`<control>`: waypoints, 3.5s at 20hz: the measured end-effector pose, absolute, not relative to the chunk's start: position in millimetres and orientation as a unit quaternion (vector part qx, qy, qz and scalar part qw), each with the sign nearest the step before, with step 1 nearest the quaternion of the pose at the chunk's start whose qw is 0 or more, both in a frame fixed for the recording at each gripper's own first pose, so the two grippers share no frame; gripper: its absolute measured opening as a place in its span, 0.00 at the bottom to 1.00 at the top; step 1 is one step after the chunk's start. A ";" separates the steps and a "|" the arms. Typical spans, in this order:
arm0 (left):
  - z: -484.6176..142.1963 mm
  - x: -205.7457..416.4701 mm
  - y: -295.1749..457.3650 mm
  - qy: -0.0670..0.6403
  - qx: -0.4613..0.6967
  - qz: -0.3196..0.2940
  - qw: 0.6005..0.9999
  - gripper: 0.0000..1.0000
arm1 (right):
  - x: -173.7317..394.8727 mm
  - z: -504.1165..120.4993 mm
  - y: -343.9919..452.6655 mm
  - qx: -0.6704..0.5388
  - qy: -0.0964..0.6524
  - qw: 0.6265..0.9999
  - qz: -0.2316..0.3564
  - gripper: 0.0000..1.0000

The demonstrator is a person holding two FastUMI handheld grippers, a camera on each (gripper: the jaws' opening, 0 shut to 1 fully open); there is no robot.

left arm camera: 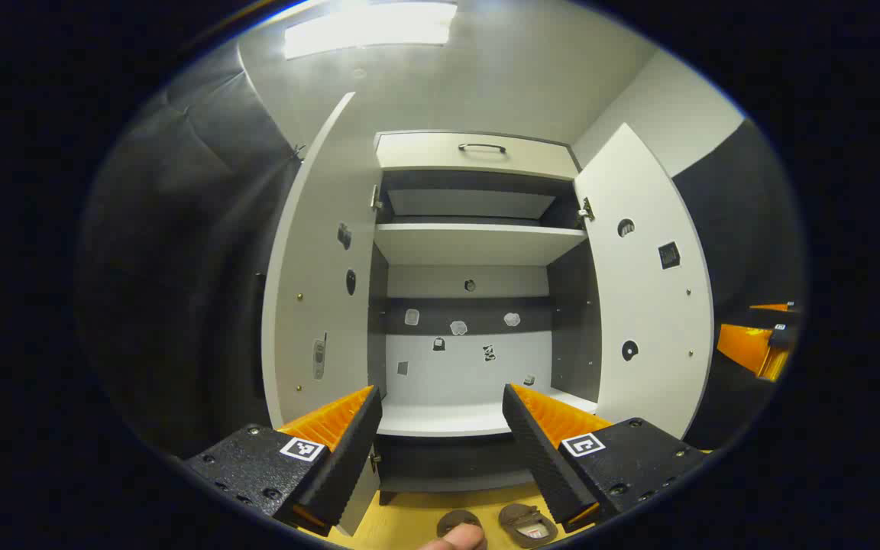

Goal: Grab one shoe with the right hand and put it into the shoe cabinet, grab the other shoe with the left hand and put it into the shoe cabinet; then close the right door with the right hand and the left door with the left hand.

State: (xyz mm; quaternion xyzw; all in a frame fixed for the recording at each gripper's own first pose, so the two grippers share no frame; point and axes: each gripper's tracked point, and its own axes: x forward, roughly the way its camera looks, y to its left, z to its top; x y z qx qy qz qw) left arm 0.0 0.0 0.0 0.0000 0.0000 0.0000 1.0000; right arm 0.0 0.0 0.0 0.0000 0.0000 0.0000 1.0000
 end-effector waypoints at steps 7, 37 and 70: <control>1.0 1.1 5.1 -0.007 -0.008 -0.006 1.000 0.97 | 3.9 -10.8 27.0 -0.011 0.002 1.000 0.022 0.98; -40.4 33.4 -36.6 -0.015 -0.047 -0.095 0.994 0.98 | -34.5 -416.2 176.9 -0.016 0.334 0.929 0.159 0.98; -79.9 93.9 -3.7 0.016 -0.035 -0.091 0.995 0.97 | 22.2 -351.3 187.4 0.028 0.281 0.940 0.193 0.01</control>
